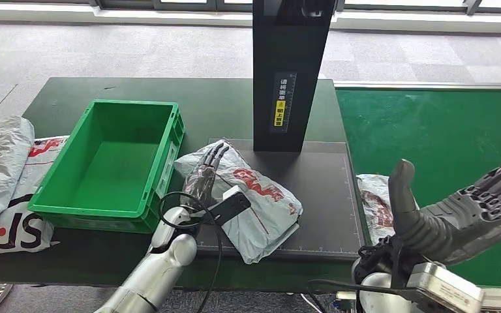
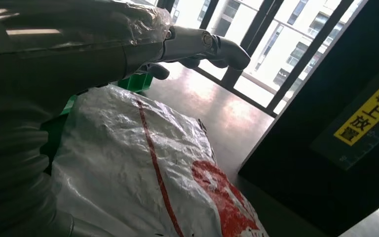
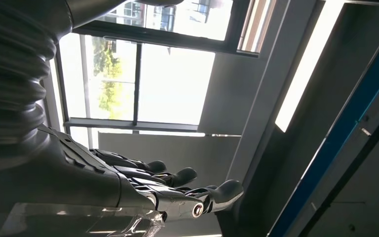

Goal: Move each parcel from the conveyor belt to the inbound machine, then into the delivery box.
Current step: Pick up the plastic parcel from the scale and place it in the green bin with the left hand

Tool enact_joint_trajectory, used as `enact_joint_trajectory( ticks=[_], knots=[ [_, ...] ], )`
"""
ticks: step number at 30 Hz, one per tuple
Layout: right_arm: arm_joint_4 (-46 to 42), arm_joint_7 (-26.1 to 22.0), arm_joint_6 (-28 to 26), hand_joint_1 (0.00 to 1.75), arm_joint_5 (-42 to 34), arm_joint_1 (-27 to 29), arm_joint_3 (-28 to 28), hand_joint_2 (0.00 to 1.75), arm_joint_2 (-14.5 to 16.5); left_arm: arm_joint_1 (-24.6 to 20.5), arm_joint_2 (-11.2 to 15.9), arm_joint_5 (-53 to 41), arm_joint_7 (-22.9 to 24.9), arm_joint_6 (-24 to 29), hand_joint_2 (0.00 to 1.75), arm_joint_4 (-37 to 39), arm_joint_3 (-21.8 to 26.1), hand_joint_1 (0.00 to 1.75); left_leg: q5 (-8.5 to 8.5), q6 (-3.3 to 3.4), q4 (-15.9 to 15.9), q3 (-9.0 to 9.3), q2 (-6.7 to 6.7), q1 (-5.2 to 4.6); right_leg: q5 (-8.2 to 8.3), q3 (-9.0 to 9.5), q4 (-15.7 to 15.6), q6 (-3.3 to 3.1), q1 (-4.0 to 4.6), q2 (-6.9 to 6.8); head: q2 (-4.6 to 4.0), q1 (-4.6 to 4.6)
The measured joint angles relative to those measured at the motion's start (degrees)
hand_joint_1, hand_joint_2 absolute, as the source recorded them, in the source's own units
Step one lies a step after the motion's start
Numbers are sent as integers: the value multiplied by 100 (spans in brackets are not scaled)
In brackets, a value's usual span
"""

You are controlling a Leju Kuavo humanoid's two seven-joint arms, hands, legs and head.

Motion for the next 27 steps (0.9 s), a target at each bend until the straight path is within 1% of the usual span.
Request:
enact_joint_trajectory(
  ticks=[4,12,17,18,21,22,27],
  knots=[
    [-43,0,0,0,10,6,-7,175,2,-87,-4,-58,-4,-244,175,175,-4,0,0,0,0,0,0,0,0,0,0,0,0,1,0,0],
    [-72,0,0,0,15,9,-10,175,2,-169,-17,-63,-31,-301,175,372,-5,0,0,0,0,0,0,0,0,0,0,0,0,1,0,0],
    [-102,0,0,0,32,8,-9,175,3,-240,-74,45,-152,-505,175,501,-5,0,0,0,0,0,-1,0,0,2,0,0,0,-1,0,0],
    [-104,0,0,0,32,7,-9,175,4,-272,-96,105,-203,-599,175,552,-5,17,0,0,0,0,-1,0,0,2,0,0,0,-2,0,0],
    [-104,0,3,0,28,-5,-9,175,4,-394,-181,248,-376,-954,175,803,-5,147,0,1,0,0,-3,0,0,4,0,0,-1,-4,0,1],
    [-106,0,4,0,28,-11,-9,175,5,-437,-208,246,-413,-1045,175,902,-5,175,0,1,0,0,-3,0,0,5,0,0,-1,-4,0,1],
    [-117,0,5,0,36,-42,-9,175,8,-666,-304,-40,-448,-1392,175,1411,-49,175,1,1,0,0,-3,0,0,5,0,0,0,-5,0,0]
  ],
)
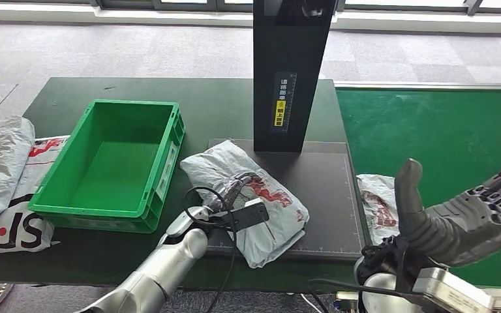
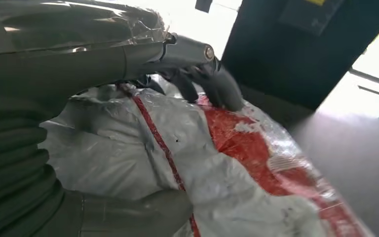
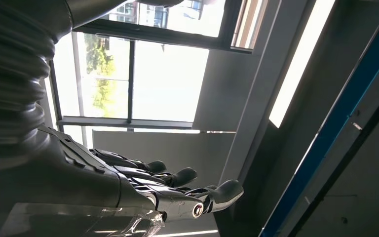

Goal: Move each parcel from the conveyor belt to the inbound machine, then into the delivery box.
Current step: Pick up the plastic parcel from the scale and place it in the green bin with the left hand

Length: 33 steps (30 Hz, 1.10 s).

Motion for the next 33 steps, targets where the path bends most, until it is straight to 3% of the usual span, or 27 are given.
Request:
enact_joint_trajectory(
  ticks=[18,21,27,29,33],
  knots=[
    [0,0,-1,0,40,-31,-107,175,16,-516,-124,-574,70,-539,175,946,-381,175,0,0,0,4,-1,0,0,6,1,0,0,-1,0,0],
    [-1,0,0,0,106,-36,-130,175,22,-531,-124,-682,116,8,175,969,-388,175,1,0,0,4,-1,0,0,4,2,0,1,-1,0,1],
    [-39,0,-1,0,151,-21,-206,175,35,-370,-33,-788,177,2194,175,283,-367,175,2,-1,0,1,-1,1,0,4,4,-1,1,-1,0,1],
    [-42,0,-1,0,172,-20,-213,175,39,-223,22,-700,150,2540,175,-215,-303,175,2,-1,0,1,-1,1,0,3,4,-1,1,-1,0,1],
    [-42,0,-1,0,216,-20,-222,175,40,63,99,-470,94,2710,175,-1126,-93,175,1,-1,0,-1,-4,1,-1,1,4,-1,1,-3,0,1]
  ],
)
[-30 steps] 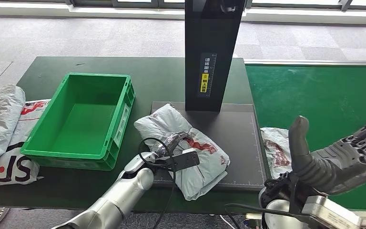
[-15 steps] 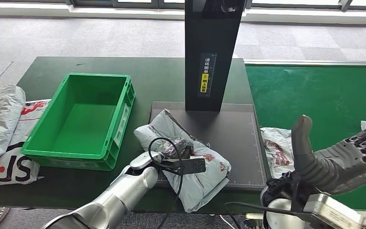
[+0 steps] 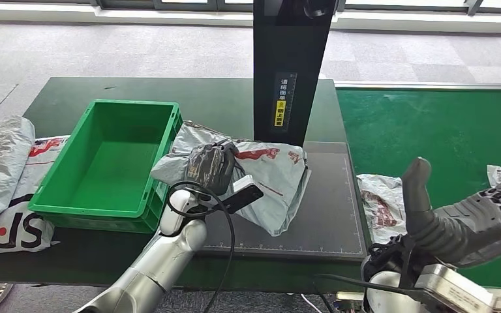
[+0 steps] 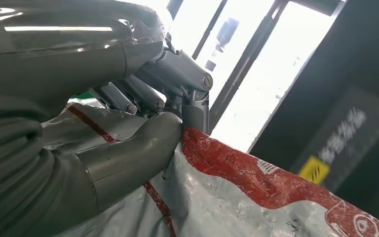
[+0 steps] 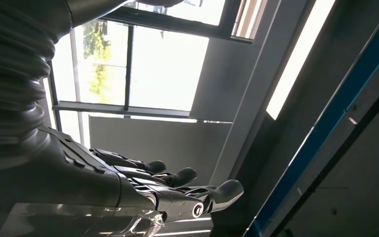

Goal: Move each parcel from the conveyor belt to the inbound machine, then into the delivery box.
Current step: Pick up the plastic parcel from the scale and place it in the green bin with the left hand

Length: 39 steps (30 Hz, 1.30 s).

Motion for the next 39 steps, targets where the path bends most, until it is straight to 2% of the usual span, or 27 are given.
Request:
enact_joint_trajectory(
  ticks=[5,9,13,16,20,24,31,39],
  knots=[
    [0,0,0,0,8,4,-16,175,2,248,79,18,11,259,175,-767,184,175,1,0,0,-1,-1,0,0,0,0,0,0,-1,0,-1],
    [0,0,0,0,8,5,-21,175,4,332,134,10,14,293,175,-1091,252,175,2,1,0,-1,-2,0,0,1,0,0,0,-2,0,-1],
    [8,0,0,0,-2,16,-37,175,4,569,155,-408,114,342,175,-1512,408,175,2,0,0,0,1,0,0,-2,0,0,0,3,0,-1],
    [19,1,0,0,9,31,-87,175,5,810,101,-1102,202,369,175,-2014,778,175,1,0,0,-2,3,0,-1,-7,0,-1,0,3,0,-1],
    [17,1,0,0,18,65,-155,175,7,878,-42,-1722,333,382,175,-2401,1440,175,1,-1,0,-2,4,0,-1,-9,0,-2,1,4,0,0],
    [17,1,0,0,10,92,-172,175,7,879,-121,-1833,380,382,175,-2564,1831,175,2,-1,0,-2,4,0,-1,-8,0,-2,1,3,0,0],
    [17,0,0,0,-7,114,-229,175,7,875,-182,-1908,457,382,175,-2649,2068,175,3,-1,0,-2,4,0,0,-7,0,-2,0,3,0,0],
    [5,0,0,0,-68,197,-304,175,7,629,-175,-2064,629,382,175,-2198,2770,175,3,-1,0,-1,5,0,-1,-10,0,-2,2,5,0,0]
  ],
)
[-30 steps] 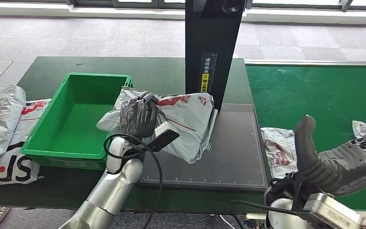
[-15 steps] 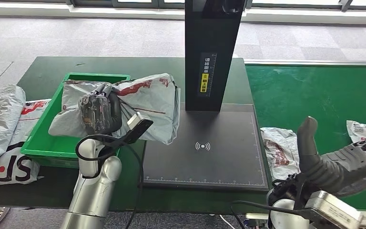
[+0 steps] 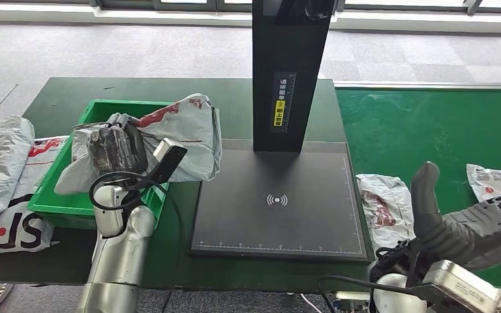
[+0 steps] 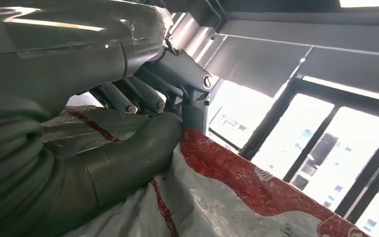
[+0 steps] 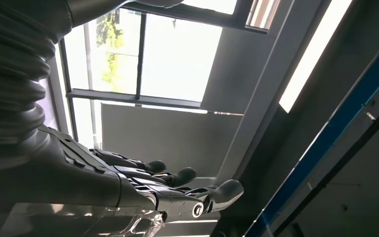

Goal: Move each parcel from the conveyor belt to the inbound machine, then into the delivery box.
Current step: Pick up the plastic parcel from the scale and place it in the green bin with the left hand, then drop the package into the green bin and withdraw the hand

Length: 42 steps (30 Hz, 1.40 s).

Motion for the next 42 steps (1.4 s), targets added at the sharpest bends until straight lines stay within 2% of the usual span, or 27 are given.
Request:
enact_joint_trajectory(
  ticks=[6,18,31,32,35,36,42],
  knots=[
    [-10,0,0,0,-43,75,-14,175,-2,-26,101,-243,395,0,175,417,512,175,0,0,0,-1,1,1,0,-1,1,0,0,2,0,0],
    [-10,0,0,0,-37,172,-16,175,-2,-50,479,-404,1093,0,175,1207,767,175,0,0,0,-2,0,1,-1,-2,0,0,0,-1,0,0],
    [-10,0,0,0,-14,236,-16,175,-9,-172,654,-382,1266,2,175,1657,1043,175,0,0,0,-2,0,1,0,-2,1,0,0,0,0,1],
    [-10,0,0,0,-10,236,-16,175,-9,-177,660,-372,1261,2,175,1670,1066,146,0,0,0,-2,0,1,0,-1,1,0,0,0,0,1],
    [-10,0,0,0,-1,234,-16,175,-9,-189,670,-352,1227,3,175,1679,1162,15,0,0,0,-2,0,1,0,-1,1,0,0,0,0,1],
    [-9,0,0,0,6,233,-16,175,-9,-190,668,-350,1196,3,175,1656,1207,0,0,0,0,-3,0,1,0,-1,1,-1,0,0,0,1],
    [3,0,1,0,47,230,-16,175,-9,-187,555,-162,805,8,175,1232,1620,0,0,0,0,-3,0,2,0,0,1,-1,0,-1,0,0]
  ],
)
